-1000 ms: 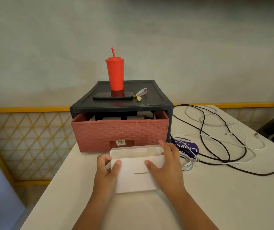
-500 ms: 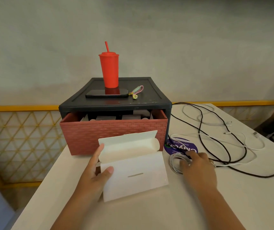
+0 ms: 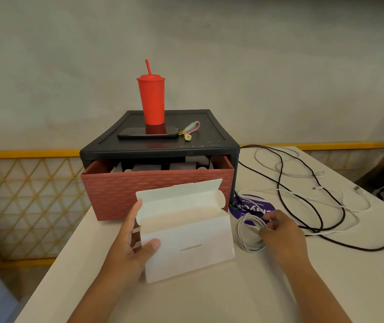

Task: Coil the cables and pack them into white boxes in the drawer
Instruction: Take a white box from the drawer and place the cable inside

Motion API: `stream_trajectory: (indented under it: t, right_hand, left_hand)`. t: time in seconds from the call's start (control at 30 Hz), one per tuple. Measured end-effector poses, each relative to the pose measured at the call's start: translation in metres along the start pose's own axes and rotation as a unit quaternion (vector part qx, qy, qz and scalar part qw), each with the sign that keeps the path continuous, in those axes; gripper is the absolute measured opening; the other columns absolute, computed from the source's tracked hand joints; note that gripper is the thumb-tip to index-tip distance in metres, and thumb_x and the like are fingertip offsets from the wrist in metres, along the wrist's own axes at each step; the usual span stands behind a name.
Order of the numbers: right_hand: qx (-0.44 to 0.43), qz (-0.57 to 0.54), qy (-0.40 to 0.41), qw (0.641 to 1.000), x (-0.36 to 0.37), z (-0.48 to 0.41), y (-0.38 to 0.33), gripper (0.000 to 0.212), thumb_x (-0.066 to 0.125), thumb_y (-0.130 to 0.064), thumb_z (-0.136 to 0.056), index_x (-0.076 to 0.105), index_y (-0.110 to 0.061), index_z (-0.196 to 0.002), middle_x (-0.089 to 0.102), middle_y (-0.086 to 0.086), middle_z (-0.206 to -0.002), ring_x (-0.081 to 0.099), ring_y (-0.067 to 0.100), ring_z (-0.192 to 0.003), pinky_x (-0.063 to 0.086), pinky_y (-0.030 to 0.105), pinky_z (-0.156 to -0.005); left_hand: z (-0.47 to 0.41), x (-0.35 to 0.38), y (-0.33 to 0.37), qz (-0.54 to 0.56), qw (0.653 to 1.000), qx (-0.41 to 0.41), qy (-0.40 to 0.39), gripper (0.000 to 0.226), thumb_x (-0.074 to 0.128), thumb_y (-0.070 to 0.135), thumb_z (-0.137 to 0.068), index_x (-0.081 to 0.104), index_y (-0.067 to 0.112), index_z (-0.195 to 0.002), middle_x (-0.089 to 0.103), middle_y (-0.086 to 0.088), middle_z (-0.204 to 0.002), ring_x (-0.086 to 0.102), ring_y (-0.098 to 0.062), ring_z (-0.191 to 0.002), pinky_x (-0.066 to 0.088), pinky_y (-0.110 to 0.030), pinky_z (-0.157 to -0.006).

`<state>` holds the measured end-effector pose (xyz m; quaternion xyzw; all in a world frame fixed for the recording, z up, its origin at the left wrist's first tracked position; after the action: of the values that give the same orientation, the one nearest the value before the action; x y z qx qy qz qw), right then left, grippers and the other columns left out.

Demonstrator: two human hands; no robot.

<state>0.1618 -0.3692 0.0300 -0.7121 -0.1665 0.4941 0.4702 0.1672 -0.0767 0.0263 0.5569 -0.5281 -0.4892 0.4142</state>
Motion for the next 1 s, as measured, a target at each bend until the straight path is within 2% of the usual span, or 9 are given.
stream_trajectory:
  t: [0.2, 0.33, 0.4, 0.53, 0.63, 0.73, 0.83, 0.93, 1.0]
  right_hand:
    - [0.035, -0.02, -0.015, 0.999, -0.001, 0.0, 0.004, 0.027, 0.06, -0.002, -0.075, 0.056, -0.016, -0.098, 0.057, 0.001, -0.066, 0.052, 0.016, -0.063, 0.038, 0.024, -0.057]
    - [0.108, -0.127, -0.053, 0.985, 0.0, -0.001, 0.008, 0.029, 0.063, 0.001, -0.072, 0.06, -0.01, -0.099, 0.062, 0.009, -0.062, 0.056, 0.023, -0.06, 0.047, 0.032, -0.068]
    - [0.123, -0.171, -0.073, 0.975, 0.0, 0.0, 0.009, 0.029, 0.065, 0.004, -0.072, 0.06, -0.007, -0.099, 0.061, 0.011, -0.063, 0.056, 0.023, -0.058, 0.048, 0.034, -0.066]
    - [0.115, -0.255, -0.102, 0.955, -0.001, 0.001, 0.004, 0.025, 0.064, 0.007, -0.075, 0.067, -0.005, -0.096, 0.065, 0.012, -0.07, 0.056, 0.02, -0.061, 0.048, 0.027, -0.061]
    - [0.063, -0.376, -0.062, 0.922, -0.011, 0.003, -0.01, 0.023, 0.063, 0.006, -0.08, 0.068, -0.01, -0.095, 0.068, 0.01, -0.077, 0.06, 0.015, -0.068, 0.051, 0.02, -0.062]
    - [-0.007, -0.426, 0.006, 0.905, -0.016, 0.013, -0.029, 0.025, 0.064, 0.003, -0.081, 0.06, -0.019, -0.092, 0.071, 0.004, -0.075, 0.066, 0.015, -0.071, 0.052, 0.024, -0.066]
    - [-0.11, -0.368, 0.077, 0.92, -0.01, 0.029, -0.042, 0.035, 0.066, 0.003, -0.078, 0.051, -0.029, -0.078, 0.068, -0.004, -0.076, 0.062, 0.014, -0.073, 0.051, 0.027, -0.071]
    - [-0.242, -0.248, 0.091, 0.934, 0.004, 0.044, -0.052, 0.036, 0.066, 0.002, -0.077, 0.049, -0.027, -0.066, 0.064, -0.022, -0.081, 0.058, 0.0, -0.074, 0.044, 0.009, -0.066]
    - [-0.349, -0.148, 0.107, 0.919, 0.012, 0.05, -0.056, 0.026, 0.061, -0.005, -0.077, 0.048, -0.026, -0.069, 0.061, -0.022, -0.09, 0.057, 0.005, -0.08, 0.045, 0.01, -0.066]
  left_hand:
    - [0.001, -0.001, 0.003, 0.0, 1.0, -0.001, 0.015, 0.074, 0.062, 0.005, -0.084, 0.026, 0.057, -0.123, 0.051, 0.029, -0.113, 0.055, 0.011, -0.096, 0.045, -0.012, -0.069]
    - [0.001, -0.001, 0.005, -0.007, 1.0, 0.001, 0.014, 0.073, 0.062, 0.005, -0.084, 0.026, 0.055, -0.124, 0.05, 0.028, -0.114, 0.056, 0.012, -0.094, 0.046, -0.011, -0.068]
    - [0.002, 0.0, 0.005, -0.008, 1.0, -0.003, 0.015, 0.074, 0.061, 0.004, -0.085, 0.026, 0.054, -0.125, 0.05, 0.028, -0.112, 0.054, 0.01, -0.094, 0.045, -0.012, -0.068]
    - [0.002, -0.001, 0.005, -0.017, 1.0, -0.002, 0.014, 0.075, 0.061, 0.003, -0.085, 0.025, 0.054, -0.127, 0.05, 0.028, -0.113, 0.054, 0.011, -0.093, 0.046, -0.011, -0.067]
    - [0.002, 0.0, 0.006, -0.019, 1.0, -0.005, 0.007, 0.076, 0.061, 0.002, -0.085, 0.024, 0.056, -0.124, 0.05, 0.026, -0.113, 0.054, 0.009, -0.094, 0.045, -0.011, -0.066]
    - [0.003, 0.005, 0.01, -0.019, 1.0, -0.008, -0.012, 0.078, 0.062, 0.002, -0.084, 0.023, 0.056, -0.125, 0.052, 0.022, -0.114, 0.055, 0.007, -0.094, 0.045, -0.005, -0.062]
    - [0.008, 0.018, 0.012, -0.02, 0.998, 0.002, -0.052, 0.078, 0.07, 0.013, -0.079, 0.024, 0.06, -0.122, 0.056, 0.016, -0.117, 0.06, 0.002, -0.097, 0.048, -0.007, -0.068]
    - [0.014, 0.033, 0.011, -0.034, 0.995, 0.01, -0.089, 0.081, 0.076, 0.032, -0.069, 0.023, 0.066, -0.12, 0.058, 0.011, -0.121, 0.061, 0.0, -0.103, 0.051, -0.015, -0.077]
    - [0.017, 0.039, 0.01, -0.044, 0.994, 0.014, -0.099, 0.082, 0.076, 0.036, -0.068, 0.022, 0.076, -0.115, 0.056, 0.01, -0.125, 0.06, -0.006, -0.108, 0.051, -0.021, -0.084]
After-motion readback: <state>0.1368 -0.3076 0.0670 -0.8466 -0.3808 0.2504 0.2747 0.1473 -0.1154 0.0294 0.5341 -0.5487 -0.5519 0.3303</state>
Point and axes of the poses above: each hand's wrist, its own z-axis away from the middle knuckle, its own x-axis out of the palm, y = z × x, the point moved 3 cm from there along -z, towards the middle knuckle
